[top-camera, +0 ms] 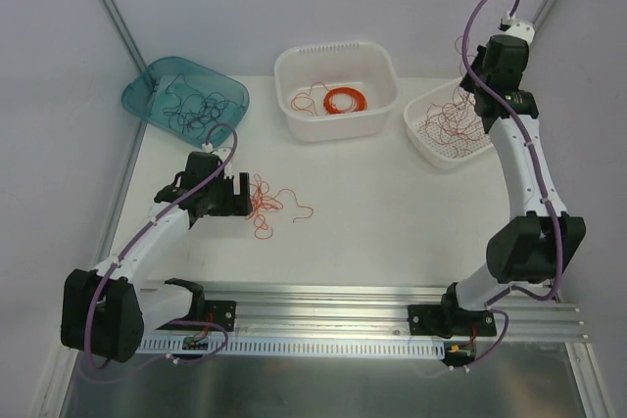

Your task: Untangle the cables

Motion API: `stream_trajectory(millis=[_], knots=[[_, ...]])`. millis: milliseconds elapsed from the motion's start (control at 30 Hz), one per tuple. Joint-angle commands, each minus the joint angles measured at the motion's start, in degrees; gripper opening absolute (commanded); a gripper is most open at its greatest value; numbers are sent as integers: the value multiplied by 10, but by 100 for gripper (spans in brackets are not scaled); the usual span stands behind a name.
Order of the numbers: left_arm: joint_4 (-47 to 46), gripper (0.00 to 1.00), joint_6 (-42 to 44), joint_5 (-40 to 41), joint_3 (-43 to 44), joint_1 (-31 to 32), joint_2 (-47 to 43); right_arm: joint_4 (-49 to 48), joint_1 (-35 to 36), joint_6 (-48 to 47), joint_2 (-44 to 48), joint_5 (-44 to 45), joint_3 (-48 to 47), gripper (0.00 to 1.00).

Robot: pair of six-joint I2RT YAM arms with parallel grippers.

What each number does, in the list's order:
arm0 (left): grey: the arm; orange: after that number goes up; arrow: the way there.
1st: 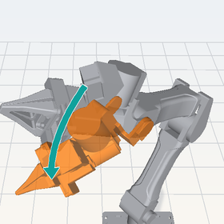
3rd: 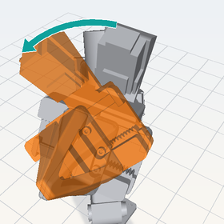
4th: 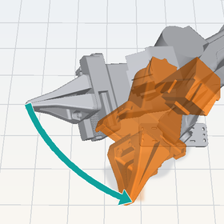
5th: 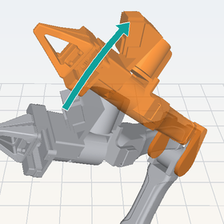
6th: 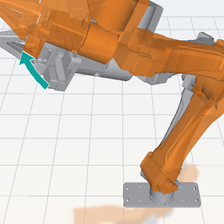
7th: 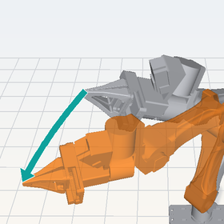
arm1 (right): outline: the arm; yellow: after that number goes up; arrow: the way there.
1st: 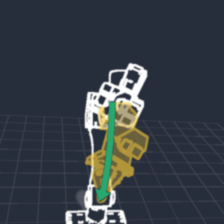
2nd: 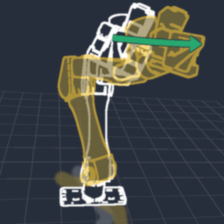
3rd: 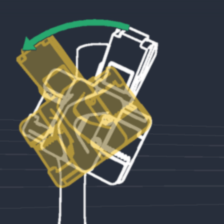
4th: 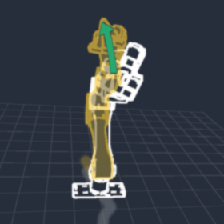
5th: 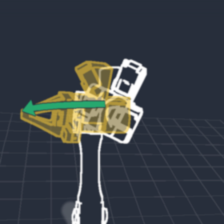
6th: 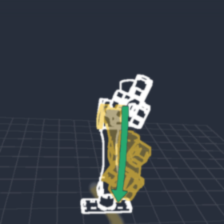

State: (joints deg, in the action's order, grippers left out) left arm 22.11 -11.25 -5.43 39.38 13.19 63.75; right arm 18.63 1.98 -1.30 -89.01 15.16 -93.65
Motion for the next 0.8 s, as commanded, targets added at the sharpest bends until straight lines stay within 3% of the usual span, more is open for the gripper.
stream_trajectory(millis=[0, 267, 400, 667, 700, 767], knots=[[-8, 84, 11, 7, 5, 4, 7, -78, -19, 39, -25, -18, 0, 1], [-11, 84, 14, 7, 4, 4, 17, -128, -72, 167, -147, -49, 24, 1], [-14, 84, 14, 4, 3, 4, 22, -135, -94, 240, -216, -121, 30, 1], [-15, 84, 14, 5, 2, 4, 22, -113, -107, 281, -310, -198, 29, 1], [-15, 84, 15, 7, 3, 4, 21, -109, -109, 282, -312, -201, 27, 2], [-15, 84, 15, 7, 2, 3, 21, -93, -112, 284, -313, -197, 25, 17]])
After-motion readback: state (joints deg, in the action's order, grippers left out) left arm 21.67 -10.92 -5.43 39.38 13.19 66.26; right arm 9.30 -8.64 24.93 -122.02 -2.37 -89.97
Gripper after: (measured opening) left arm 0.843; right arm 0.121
